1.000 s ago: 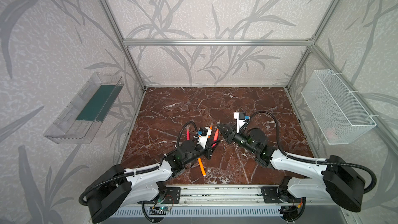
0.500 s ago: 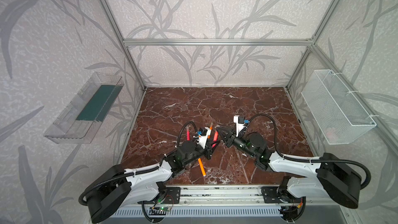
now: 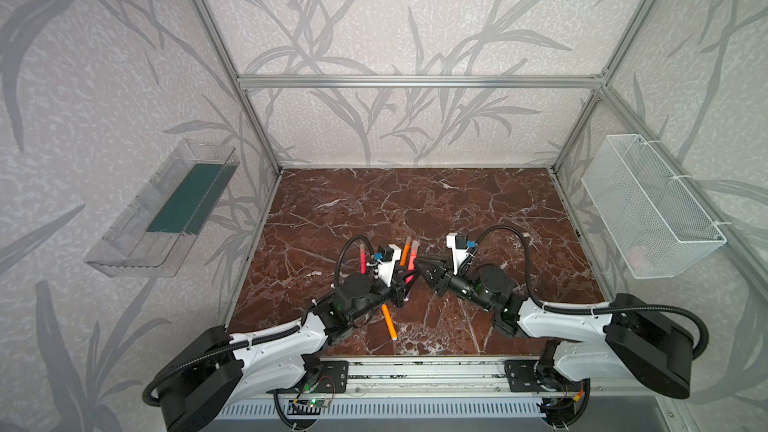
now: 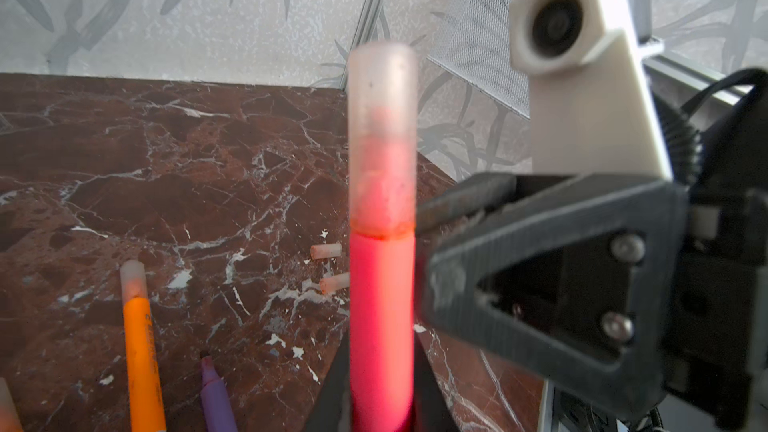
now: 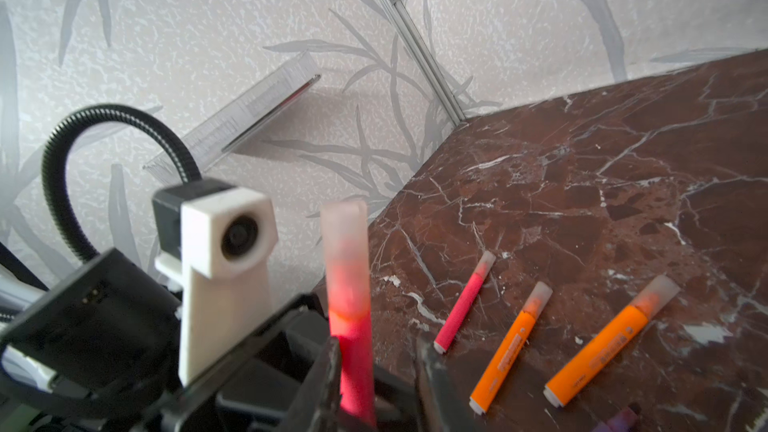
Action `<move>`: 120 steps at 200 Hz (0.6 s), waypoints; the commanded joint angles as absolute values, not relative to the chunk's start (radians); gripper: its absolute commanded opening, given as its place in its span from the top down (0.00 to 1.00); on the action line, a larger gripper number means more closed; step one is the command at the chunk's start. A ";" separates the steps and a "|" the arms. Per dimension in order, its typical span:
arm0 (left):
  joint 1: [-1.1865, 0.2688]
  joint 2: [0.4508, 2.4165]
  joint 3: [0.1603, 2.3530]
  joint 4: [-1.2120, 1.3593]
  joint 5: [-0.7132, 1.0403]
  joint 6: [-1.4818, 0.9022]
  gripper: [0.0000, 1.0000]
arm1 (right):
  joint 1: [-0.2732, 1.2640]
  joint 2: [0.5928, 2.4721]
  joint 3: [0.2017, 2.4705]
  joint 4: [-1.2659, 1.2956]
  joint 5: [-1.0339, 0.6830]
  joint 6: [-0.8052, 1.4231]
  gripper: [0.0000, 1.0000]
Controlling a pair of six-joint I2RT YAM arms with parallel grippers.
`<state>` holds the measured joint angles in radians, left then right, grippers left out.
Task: Insert the pens into the pen caps
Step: 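Push the cap down onto the marker tip held by the left gripper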
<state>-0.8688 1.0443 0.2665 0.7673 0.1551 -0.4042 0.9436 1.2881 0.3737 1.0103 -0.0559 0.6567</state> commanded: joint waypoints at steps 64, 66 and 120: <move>-0.868 1.041 0.276 0.824 0.194 -0.380 1.00 | 0.945 0.991 0.396 0.753 0.001 0.573 0.37; -0.867 1.041 0.278 0.824 0.199 -0.378 1.00 | 0.945 0.988 0.404 0.752 0.000 0.571 0.36; -0.868 1.057 0.291 0.823 0.262 -0.356 1.00 | 0.944 1.037 0.563 0.527 0.110 0.605 0.32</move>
